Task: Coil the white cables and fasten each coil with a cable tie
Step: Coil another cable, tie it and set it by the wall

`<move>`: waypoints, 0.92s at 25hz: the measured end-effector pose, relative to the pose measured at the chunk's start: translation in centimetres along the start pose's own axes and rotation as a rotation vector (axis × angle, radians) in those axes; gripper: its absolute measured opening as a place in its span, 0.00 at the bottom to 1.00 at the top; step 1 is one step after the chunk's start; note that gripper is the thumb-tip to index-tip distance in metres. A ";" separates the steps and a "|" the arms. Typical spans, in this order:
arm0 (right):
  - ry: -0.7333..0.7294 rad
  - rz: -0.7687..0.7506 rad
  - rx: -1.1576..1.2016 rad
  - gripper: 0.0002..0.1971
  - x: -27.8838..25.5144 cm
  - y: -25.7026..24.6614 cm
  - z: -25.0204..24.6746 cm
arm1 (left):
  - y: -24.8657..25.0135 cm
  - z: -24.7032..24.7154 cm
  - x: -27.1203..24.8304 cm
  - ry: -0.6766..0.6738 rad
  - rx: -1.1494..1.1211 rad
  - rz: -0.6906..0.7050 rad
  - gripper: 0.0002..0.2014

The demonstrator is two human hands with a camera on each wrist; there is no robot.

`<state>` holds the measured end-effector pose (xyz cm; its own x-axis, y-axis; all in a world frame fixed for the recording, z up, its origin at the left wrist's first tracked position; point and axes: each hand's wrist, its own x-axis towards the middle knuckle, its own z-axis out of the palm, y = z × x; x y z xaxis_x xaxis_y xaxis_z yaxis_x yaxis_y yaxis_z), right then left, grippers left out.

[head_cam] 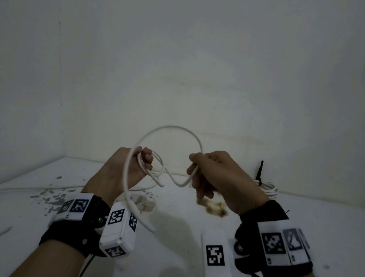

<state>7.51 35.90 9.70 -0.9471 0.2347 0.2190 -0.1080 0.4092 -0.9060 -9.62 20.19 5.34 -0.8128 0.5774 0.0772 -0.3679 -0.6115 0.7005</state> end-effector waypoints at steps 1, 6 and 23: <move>0.008 0.026 0.131 0.18 0.0 -0.3 0.2 | -0.1 0.2 0.0 -0.006 -0.003 0.009 0.15; -0.095 0.116 0.326 0.16 -0.3 -1.0 1.1 | -0.3 1.2 -0.1 -0.071 -0.073 0.023 0.14; -0.125 0.101 0.374 0.18 -0.1 -0.9 1.2 | -2.2 4.0 -1.1 -0.069 0.106 0.018 0.15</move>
<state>7.34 34.46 10.02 -0.9855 0.1391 0.0974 -0.0933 0.0357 -0.9950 -6.07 23.05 6.59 -0.7848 0.6046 0.1364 -0.3008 -0.5640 0.7691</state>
